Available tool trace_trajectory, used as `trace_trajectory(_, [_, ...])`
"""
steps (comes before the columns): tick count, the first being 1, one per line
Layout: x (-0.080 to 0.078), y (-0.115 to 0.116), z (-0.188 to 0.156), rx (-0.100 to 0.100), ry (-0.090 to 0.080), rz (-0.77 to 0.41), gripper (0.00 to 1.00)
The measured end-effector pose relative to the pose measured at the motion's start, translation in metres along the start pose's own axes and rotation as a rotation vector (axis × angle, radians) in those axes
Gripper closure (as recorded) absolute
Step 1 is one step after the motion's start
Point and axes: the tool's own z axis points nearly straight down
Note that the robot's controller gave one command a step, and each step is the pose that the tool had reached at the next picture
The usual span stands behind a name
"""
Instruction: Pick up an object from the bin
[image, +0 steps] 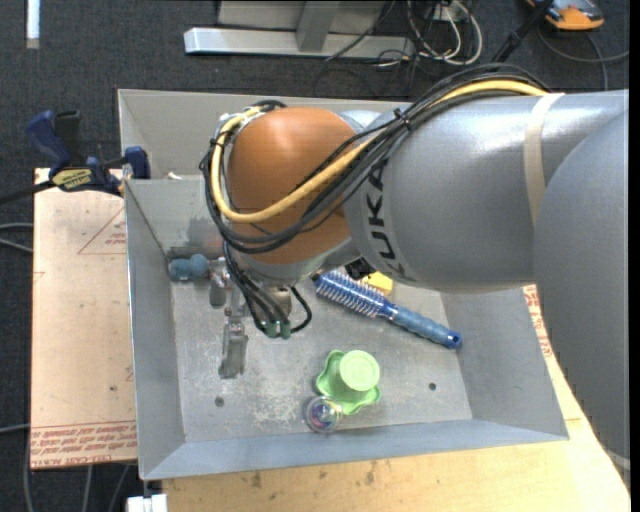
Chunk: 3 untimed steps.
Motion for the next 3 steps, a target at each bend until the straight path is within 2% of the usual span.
trace_trajectory(1, [-0.110,-0.080,-0.027,0.000,-0.017,0.023,0.00])
trace_trajectory(2, [-0.081,-0.149,0.012,0.002,-0.003,0.003,0.00])
trace_trajectory(3, [-0.072,-0.189,0.052,-0.001,-0.006,0.256,0.00])
